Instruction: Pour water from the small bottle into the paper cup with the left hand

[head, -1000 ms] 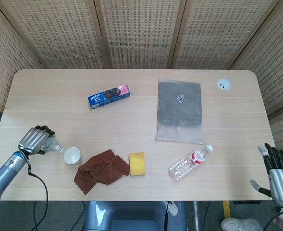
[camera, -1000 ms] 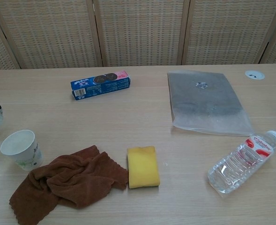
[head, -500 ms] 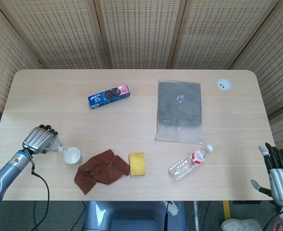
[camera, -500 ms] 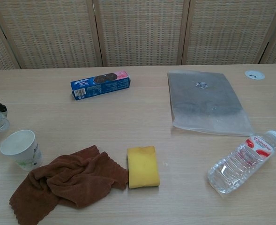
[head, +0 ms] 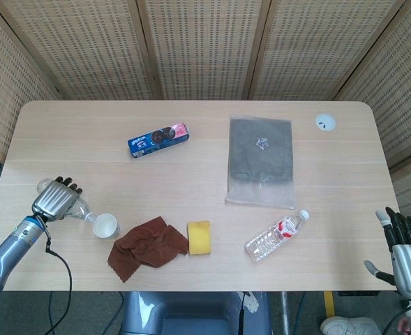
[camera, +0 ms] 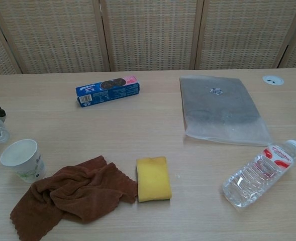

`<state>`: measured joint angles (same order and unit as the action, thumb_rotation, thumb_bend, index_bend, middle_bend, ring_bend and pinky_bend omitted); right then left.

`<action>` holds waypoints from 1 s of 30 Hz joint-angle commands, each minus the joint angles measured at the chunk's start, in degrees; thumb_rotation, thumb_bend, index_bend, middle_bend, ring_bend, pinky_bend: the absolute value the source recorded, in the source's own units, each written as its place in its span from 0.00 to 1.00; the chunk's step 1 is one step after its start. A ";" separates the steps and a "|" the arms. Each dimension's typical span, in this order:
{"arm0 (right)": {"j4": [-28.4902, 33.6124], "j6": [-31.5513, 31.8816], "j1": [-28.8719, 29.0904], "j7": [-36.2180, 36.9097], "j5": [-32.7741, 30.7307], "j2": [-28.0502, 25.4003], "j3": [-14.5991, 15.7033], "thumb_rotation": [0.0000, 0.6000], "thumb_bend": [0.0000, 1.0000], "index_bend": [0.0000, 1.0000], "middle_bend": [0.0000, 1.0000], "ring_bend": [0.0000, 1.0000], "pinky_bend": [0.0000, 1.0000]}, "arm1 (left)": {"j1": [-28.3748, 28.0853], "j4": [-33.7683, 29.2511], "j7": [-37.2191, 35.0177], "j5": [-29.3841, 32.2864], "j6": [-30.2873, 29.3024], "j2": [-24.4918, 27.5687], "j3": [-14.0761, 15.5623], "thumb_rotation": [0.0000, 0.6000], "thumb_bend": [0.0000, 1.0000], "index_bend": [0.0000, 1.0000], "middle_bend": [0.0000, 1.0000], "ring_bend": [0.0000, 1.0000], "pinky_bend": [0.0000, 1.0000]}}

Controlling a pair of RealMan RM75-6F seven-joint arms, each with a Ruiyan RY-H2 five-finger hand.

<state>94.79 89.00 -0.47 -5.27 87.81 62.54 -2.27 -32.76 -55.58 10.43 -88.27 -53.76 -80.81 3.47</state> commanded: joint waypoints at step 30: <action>-0.05 -0.05 -0.05 0.45 -0.02 -0.17 -0.06 1.00 0.00 0.01 0.00 0.00 0.00 | 0.46 0.29 -3.41 0.33 -1.84 0.16 -0.34 1.00 0.44 0.58 0.43 0.24 0.29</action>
<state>94.75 88.95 -0.52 -4.81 87.79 62.37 -2.33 -32.49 -55.54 8.76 -88.12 -55.56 -80.89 3.15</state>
